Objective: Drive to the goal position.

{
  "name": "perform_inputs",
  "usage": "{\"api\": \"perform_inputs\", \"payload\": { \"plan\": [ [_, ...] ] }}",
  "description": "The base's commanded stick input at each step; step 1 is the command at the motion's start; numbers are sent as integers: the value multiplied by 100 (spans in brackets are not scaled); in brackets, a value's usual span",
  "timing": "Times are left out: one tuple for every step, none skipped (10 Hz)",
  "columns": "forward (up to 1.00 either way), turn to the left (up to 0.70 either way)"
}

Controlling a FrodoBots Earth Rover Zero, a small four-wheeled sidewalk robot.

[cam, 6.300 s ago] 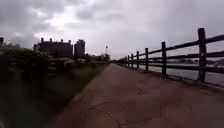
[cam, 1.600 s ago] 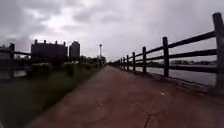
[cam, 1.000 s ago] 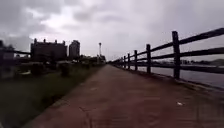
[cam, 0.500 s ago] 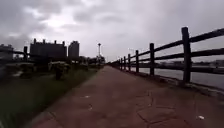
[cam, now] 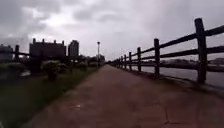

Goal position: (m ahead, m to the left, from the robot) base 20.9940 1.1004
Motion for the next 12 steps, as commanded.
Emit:
{"api": "perform_inputs", "payload": {
  "plan": [
    [100,0],
    [100,0],
    [100,0],
    [100,0],
    [100,0],
    [100,0],
    [100,0],
    [100,0],
    [100,0],
    [100,0],
    [100,0],
    [100,0]
  ]
}}
